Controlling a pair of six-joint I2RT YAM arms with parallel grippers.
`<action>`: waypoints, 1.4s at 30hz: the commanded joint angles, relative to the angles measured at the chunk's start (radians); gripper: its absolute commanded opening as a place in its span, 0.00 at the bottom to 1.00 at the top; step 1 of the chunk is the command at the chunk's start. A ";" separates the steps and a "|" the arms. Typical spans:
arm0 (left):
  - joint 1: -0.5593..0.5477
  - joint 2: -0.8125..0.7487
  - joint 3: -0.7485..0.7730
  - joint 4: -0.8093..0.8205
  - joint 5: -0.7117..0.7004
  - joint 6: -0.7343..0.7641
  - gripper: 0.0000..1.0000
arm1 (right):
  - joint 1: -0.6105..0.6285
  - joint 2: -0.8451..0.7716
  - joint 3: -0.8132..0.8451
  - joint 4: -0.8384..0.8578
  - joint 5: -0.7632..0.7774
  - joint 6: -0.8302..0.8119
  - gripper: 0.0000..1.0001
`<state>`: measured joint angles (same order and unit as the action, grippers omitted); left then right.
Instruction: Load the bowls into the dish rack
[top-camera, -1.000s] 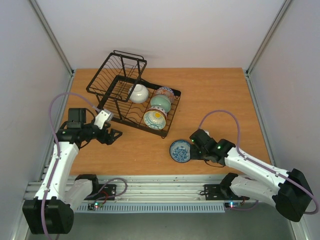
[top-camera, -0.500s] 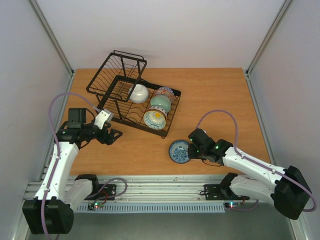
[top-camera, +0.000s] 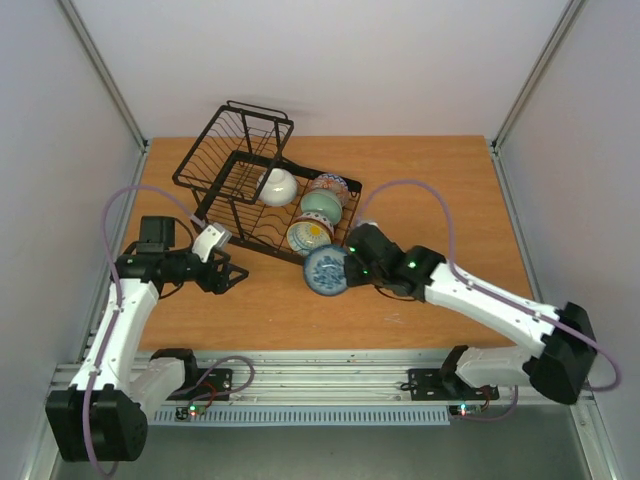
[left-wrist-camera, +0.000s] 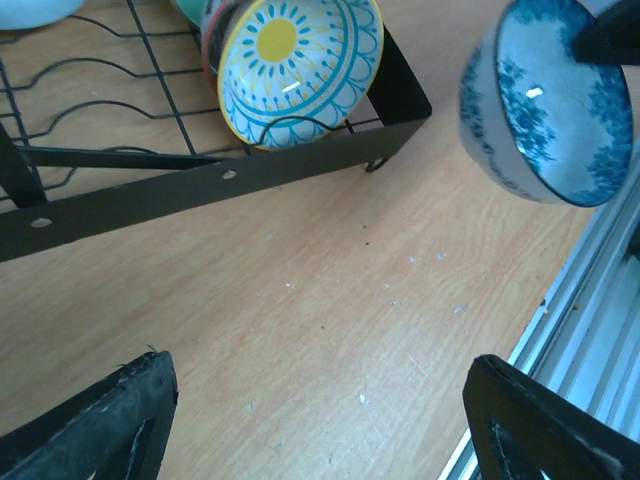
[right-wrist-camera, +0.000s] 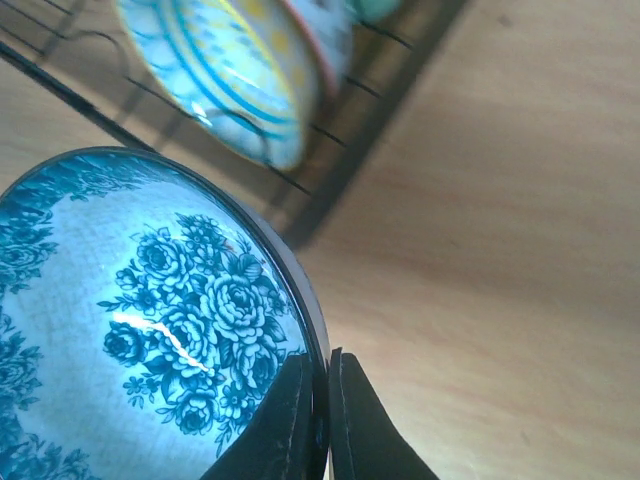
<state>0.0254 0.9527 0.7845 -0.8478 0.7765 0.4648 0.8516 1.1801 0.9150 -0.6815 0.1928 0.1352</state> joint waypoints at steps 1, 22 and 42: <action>-0.004 0.031 0.024 -0.049 0.059 0.055 0.77 | 0.066 0.158 0.174 0.065 0.066 -0.082 0.01; -0.004 0.055 0.023 -0.030 0.041 0.044 0.74 | 0.267 0.524 0.613 0.055 0.145 -0.244 0.01; -0.003 0.069 0.026 -0.037 0.052 0.049 0.03 | 0.331 0.517 0.596 0.145 0.119 -0.296 0.01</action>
<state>0.0345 1.0283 0.7868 -0.8818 0.7521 0.4358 1.1786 1.7126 1.5036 -0.6174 0.3290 -0.1165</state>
